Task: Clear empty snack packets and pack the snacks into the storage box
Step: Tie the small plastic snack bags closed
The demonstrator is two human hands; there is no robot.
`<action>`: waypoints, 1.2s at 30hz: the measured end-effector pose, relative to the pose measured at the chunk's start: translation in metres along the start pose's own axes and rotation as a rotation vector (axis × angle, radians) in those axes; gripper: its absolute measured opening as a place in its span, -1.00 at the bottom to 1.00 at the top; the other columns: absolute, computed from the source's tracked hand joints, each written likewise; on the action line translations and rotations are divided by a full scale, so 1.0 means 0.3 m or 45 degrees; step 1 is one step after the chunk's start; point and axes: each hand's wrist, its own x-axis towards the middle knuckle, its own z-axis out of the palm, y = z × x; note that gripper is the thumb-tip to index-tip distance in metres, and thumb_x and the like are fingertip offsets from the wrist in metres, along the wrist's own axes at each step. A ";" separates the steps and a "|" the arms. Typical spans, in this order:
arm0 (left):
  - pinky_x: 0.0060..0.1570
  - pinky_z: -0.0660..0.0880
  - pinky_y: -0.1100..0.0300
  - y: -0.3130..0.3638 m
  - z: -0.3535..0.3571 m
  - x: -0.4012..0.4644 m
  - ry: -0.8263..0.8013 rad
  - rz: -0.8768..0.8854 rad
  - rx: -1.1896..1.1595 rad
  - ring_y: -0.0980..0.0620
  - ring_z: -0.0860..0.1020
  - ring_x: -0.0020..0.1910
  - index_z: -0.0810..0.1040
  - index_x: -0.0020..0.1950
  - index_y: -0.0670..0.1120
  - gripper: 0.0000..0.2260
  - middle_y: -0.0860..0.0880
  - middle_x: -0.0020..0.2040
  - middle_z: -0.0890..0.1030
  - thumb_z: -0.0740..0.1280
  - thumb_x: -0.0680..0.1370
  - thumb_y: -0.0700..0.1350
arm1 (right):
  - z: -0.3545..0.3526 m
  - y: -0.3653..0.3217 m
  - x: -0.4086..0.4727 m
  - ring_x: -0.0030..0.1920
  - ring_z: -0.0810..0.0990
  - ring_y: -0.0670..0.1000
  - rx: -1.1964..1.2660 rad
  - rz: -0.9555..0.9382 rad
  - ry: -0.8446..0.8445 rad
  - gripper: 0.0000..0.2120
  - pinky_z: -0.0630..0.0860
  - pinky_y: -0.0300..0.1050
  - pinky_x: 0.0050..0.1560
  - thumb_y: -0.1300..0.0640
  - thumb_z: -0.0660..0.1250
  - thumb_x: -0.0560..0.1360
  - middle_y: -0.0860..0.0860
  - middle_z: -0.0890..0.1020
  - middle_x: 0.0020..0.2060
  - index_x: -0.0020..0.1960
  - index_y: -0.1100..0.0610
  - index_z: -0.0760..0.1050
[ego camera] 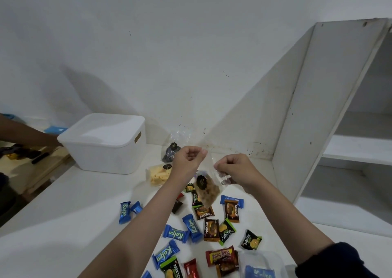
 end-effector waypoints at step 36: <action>-0.17 0.63 0.20 0.005 0.045 -0.003 -0.375 -0.556 -0.105 0.03 0.68 -0.19 0.62 0.00 -0.23 -0.85 -0.15 -0.13 0.69 0.42 0.48 -0.20 | -0.010 0.113 0.005 -0.33 0.60 -0.02 0.091 -0.013 0.128 -0.86 0.57 -0.21 -0.35 0.30 0.31 0.52 0.08 0.63 -0.33 -0.19 0.21 0.60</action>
